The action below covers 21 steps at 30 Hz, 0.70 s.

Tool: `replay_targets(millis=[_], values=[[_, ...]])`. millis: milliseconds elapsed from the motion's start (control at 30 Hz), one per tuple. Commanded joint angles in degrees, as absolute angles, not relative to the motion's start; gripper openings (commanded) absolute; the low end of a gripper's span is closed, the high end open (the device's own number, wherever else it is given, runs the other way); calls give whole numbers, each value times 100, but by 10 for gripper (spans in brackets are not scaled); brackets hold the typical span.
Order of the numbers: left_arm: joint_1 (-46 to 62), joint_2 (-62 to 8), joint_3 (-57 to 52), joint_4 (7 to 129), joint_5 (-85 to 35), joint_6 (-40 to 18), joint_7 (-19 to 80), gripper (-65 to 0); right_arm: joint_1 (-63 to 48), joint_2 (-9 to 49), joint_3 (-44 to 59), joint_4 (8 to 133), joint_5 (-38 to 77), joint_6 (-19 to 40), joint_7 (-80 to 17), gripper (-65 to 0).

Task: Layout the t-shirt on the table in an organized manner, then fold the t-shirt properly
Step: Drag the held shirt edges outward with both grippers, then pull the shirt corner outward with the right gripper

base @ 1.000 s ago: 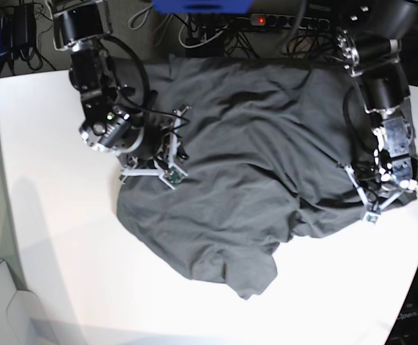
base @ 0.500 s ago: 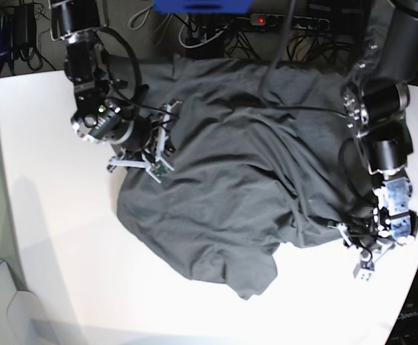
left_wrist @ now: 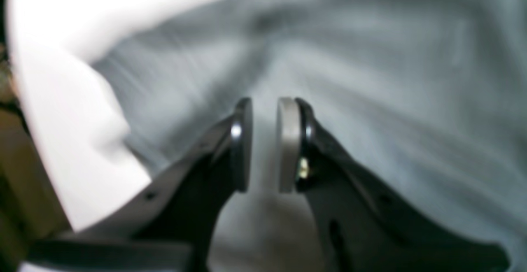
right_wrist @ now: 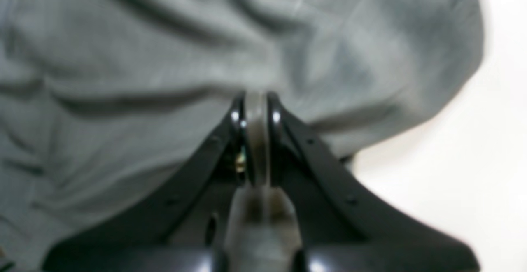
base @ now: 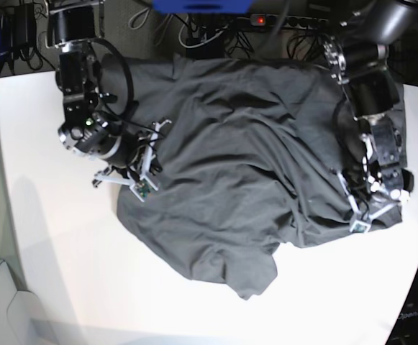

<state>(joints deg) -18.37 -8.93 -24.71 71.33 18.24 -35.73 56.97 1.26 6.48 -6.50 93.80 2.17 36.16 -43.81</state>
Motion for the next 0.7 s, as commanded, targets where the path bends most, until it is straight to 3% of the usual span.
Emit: replay_targets(millis=[0,233,667], values=[[-1833,-919,-2475,7565,1824,-3538,5684,-543,268,690,-637,9490,286,3635,-4277,-650],[-523,-620,-2484,8822,1824,-3538,6000,-544,910,760,-655,9147,286,3635,-4277,-650],[347,-479,-2484,9736,1833,-3538,6009,-544,3204,541,-655,5640,277,4000,-3829,-650]])
